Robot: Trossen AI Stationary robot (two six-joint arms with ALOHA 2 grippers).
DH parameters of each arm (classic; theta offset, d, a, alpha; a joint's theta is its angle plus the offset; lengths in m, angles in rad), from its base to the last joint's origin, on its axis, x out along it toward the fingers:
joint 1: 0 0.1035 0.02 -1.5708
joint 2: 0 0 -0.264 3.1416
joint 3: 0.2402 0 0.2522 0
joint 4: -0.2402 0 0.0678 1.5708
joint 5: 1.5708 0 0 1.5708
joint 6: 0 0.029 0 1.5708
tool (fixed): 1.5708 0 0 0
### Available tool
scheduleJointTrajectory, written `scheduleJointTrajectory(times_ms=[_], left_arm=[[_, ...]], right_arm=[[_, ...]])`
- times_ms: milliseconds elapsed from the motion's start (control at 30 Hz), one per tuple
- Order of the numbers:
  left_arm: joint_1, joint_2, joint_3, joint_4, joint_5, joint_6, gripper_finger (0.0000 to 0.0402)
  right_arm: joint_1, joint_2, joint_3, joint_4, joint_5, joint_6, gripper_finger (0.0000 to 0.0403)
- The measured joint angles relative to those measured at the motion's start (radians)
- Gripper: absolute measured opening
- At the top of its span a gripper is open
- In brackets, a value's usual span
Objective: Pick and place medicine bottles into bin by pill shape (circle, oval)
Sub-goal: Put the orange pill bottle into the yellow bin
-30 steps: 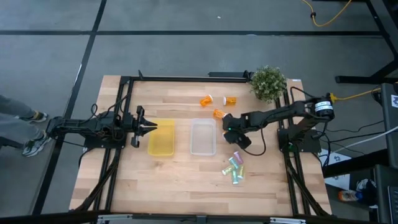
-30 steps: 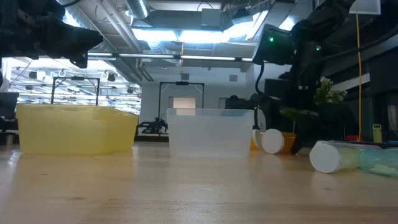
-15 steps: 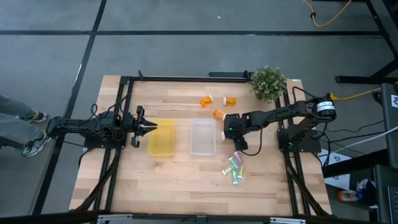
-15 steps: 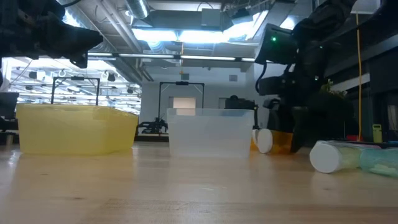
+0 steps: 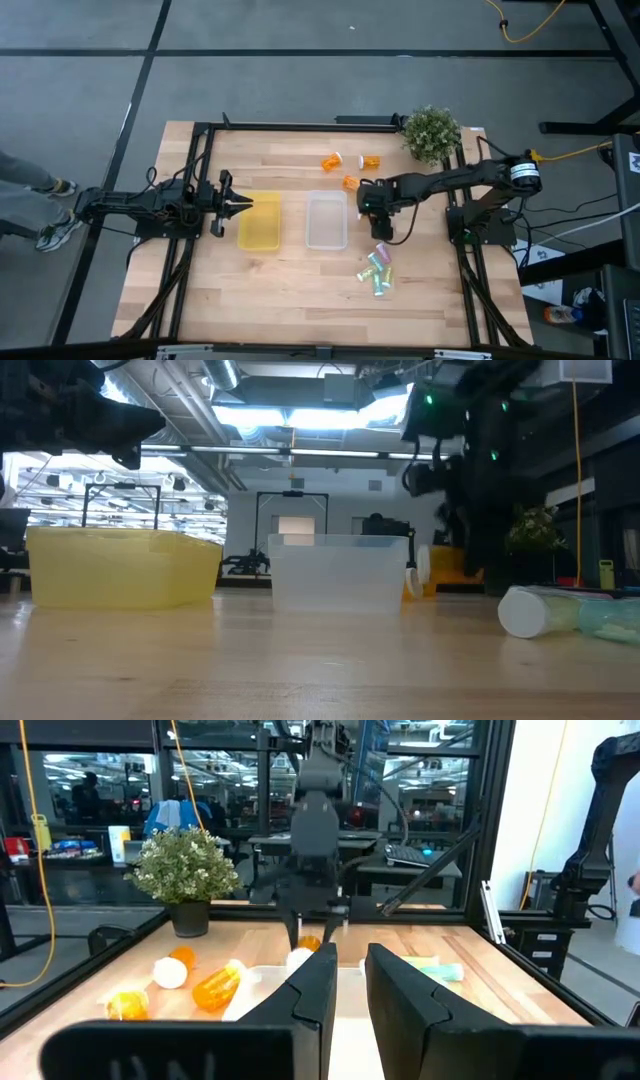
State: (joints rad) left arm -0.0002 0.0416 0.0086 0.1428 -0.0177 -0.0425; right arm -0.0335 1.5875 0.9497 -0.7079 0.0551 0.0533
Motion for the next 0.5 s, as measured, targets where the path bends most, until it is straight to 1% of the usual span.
scheduleJointTrajectory(times_ms=[200, 300, 400, 500], left_arm=[[0.000, 0.000, 0.000, 0.000, 0.000, 0.000, 0.0051], [0.000, 0.000, 0.000, 0.000, 0.000, 0.000, 0.0051], [0.000, 0.000, 0.000, 0.000, 0.000, 0.000, 0.0051], [0.000, 0.000, 0.000, 0.000, 0.000, 0.000, 0.0051]], right_arm=[[0.019, 0.000, 0.194, -0.180, 0.082, 0.020, 0.0181], [0.028, -0.001, 0.285, -0.214, 0.110, 0.014, 0.0180], [0.034, -0.002, 0.349, -0.167, 0.110, -0.020, 0.0180], [0.037, -0.002, 0.371, -0.024, 0.109, -0.050, 0.0184]])
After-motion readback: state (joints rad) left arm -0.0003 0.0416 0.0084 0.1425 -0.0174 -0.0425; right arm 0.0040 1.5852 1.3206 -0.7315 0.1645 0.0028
